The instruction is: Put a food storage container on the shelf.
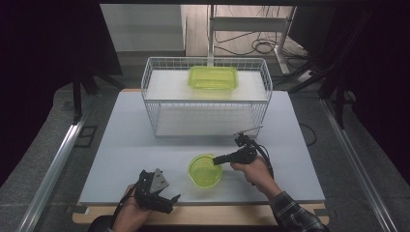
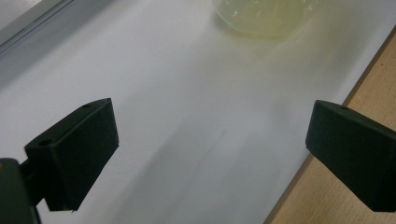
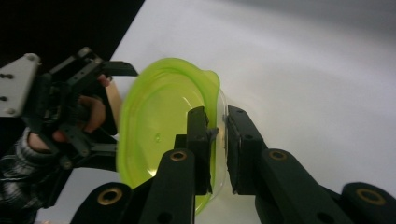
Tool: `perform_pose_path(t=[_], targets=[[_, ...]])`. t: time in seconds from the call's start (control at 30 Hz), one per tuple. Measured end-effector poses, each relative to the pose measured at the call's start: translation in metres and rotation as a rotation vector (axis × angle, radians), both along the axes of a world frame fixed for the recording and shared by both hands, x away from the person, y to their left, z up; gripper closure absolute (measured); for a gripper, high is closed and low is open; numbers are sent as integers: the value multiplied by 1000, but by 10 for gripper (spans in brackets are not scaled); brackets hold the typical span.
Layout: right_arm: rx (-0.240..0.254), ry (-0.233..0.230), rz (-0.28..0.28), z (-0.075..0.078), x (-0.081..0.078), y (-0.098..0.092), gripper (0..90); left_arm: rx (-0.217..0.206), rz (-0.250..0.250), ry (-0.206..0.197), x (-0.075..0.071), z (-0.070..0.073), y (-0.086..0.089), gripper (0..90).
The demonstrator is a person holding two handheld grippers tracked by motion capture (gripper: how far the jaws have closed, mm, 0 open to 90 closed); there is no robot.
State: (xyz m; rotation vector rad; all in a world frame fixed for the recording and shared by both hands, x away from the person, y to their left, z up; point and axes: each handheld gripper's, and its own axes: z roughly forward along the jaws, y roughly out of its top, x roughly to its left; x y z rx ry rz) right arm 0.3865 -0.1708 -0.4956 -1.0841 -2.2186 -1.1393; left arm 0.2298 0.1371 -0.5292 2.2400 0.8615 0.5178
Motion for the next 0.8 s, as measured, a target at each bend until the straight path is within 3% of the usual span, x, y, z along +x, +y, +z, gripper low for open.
perform_pose_path(t=[0.17, 0.43, 0.8], targets=[[-2, -25, 10, 5, -5, 2, 812, 0, 1, -4, 0, 0, 0, 25], [64, -36, -14, 16, -6, -7, 812, -8, 8, -9, 0, 1, 1, 25], [113, -95, -65, 39, -7, -19, 812, -4, 8, -9, 0, 1, 1, 25]])
